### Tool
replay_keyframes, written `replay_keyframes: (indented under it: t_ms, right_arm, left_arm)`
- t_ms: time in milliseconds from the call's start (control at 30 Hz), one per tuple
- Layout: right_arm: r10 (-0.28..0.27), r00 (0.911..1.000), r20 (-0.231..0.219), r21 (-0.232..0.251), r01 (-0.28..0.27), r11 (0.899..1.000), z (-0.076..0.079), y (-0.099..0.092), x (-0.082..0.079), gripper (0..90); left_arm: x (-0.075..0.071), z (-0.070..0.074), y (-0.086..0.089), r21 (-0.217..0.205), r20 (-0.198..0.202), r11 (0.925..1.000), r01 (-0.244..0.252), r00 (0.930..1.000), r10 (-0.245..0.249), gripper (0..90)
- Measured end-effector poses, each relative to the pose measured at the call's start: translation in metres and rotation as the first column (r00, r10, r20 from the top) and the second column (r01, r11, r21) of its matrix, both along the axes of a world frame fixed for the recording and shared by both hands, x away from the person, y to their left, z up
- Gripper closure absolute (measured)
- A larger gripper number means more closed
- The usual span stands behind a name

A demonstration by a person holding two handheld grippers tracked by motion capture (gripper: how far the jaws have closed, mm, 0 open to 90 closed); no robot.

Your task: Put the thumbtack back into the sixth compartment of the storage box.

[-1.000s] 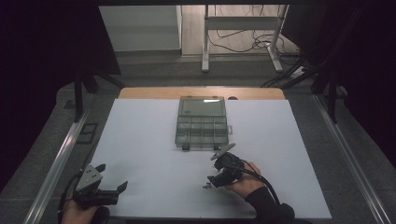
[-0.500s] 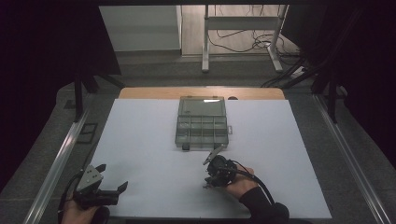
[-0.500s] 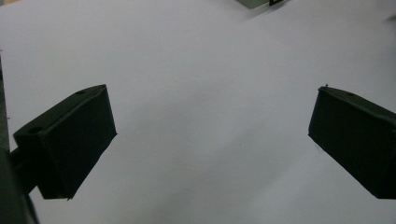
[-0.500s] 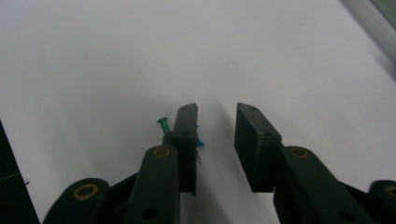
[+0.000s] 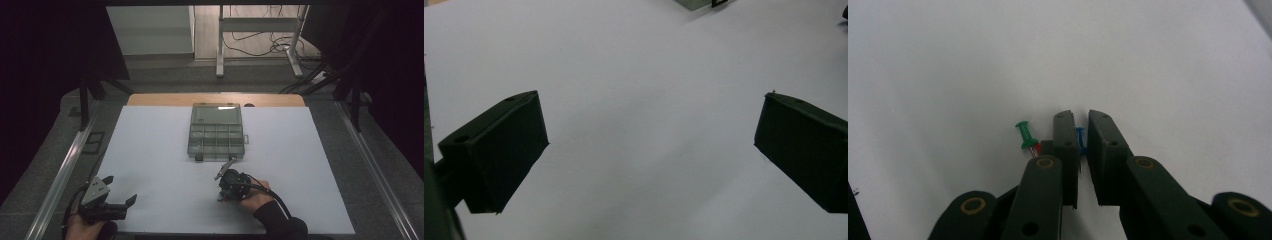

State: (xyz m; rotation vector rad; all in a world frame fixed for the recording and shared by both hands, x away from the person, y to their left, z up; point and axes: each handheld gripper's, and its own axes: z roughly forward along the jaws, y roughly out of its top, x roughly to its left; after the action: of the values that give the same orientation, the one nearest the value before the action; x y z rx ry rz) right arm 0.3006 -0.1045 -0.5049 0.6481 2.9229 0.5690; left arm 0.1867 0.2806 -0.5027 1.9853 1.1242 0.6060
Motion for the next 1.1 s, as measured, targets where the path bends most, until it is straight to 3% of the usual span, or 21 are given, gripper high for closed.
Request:
replay_keyframes:
  t_ms: [100, 533, 1100]
  right_arm:
    - [-0.004, 1.0, -0.007, 0.008, 0.004, 1.0, 0.001, -0.001, 0.001, 82.6]
    - [-0.061, 0.998, 0.013, 0.128, 0.059, 0.99, 0.014, -0.008, 0.009, 82.3]
    - [-0.089, 0.9953, 0.038, 0.194, 0.08, 0.978, 0.024, -0.009, 0.021, 82.3]
  left_arm:
    - [0.0, 0.0, 0.0, -0.001, 0.0, 1.0, 0.0, 1.0, 0.0, 0.9]
    - [0.001, 0.0, 0.0, 0.008, -0.002, 1.0, 0.003, 1.0, -0.003, 0.9]
    - [0.001, 0.0, -0.001, 0.014, -0.003, 0.9999, 0.005, 1.0, -0.005, 0.9]
